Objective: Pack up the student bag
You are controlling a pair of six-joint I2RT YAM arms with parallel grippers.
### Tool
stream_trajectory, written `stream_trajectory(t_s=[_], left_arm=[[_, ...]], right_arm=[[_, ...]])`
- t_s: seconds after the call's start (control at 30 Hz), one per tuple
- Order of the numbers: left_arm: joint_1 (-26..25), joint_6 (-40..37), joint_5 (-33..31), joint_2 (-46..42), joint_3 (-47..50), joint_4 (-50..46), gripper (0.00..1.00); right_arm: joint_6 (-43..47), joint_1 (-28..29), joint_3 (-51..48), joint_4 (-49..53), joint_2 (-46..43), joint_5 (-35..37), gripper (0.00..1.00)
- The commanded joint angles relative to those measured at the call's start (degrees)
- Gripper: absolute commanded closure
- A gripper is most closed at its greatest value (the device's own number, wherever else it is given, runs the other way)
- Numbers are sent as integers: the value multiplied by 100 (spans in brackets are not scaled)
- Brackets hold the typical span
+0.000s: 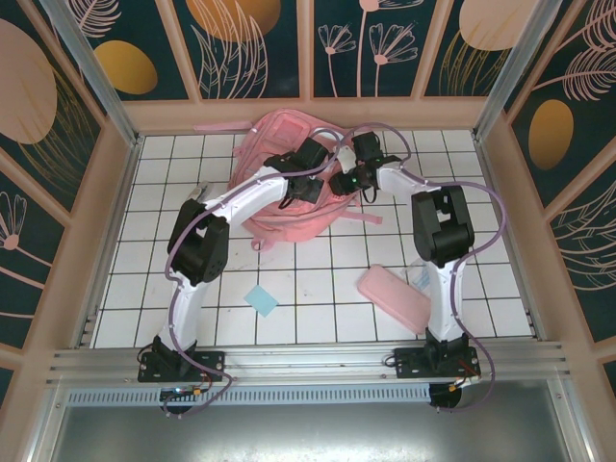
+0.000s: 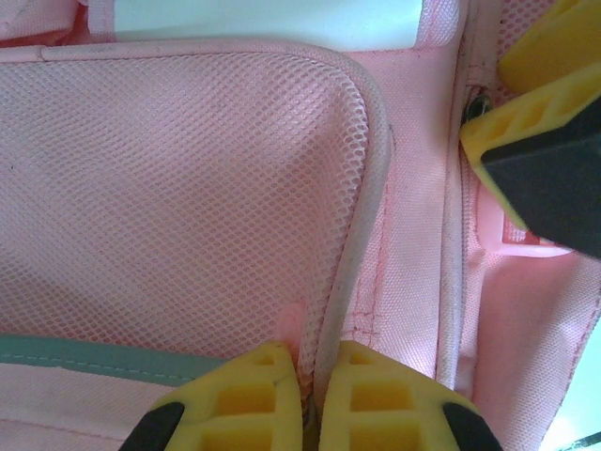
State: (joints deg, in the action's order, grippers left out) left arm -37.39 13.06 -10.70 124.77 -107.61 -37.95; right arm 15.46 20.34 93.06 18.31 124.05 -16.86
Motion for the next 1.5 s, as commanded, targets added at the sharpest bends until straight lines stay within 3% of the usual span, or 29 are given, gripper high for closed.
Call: stream_trajectory(t_s=[0.0, 0.13, 0.47, 0.8, 0.93, 1.13, 1.27, 1.4, 1.47], left_arm=[[-23, 25, 251, -483, 4, 78, 100], [-2, 116, 131, -446, 164, 250, 100], [21, 275, -38, -141, 256, 662, 100], [16, 179, -76, -178, 273, 671, 100], [49, -54, -217, -267, 379, 569, 100], [86, 61, 116, -456, 664, 630, 100], [91, 236, 374, -578, 711, 776, 100], [90, 282, 541, -684, 642, 774, 100], [86, 259, 554, -736, 631, 735, 100]], right_arm=[[84, -58, 184, 286, 296, -141, 80], [-170, -145, 293, 598, 86, -670, 100], [-476, -137, 834, 1557, -517, -840, 100], [-302, -59, 697, 1706, -226, -55, 100], [-185, -68, 488, 1402, -150, 130, 92], [-115, -1, 374, 1040, 21, -480, 75], [-138, 75, 178, 847, 91, -432, 73], [-248, 49, -74, 567, 139, 61, 73], [-332, -16, -114, 482, 86, -98, 72]])
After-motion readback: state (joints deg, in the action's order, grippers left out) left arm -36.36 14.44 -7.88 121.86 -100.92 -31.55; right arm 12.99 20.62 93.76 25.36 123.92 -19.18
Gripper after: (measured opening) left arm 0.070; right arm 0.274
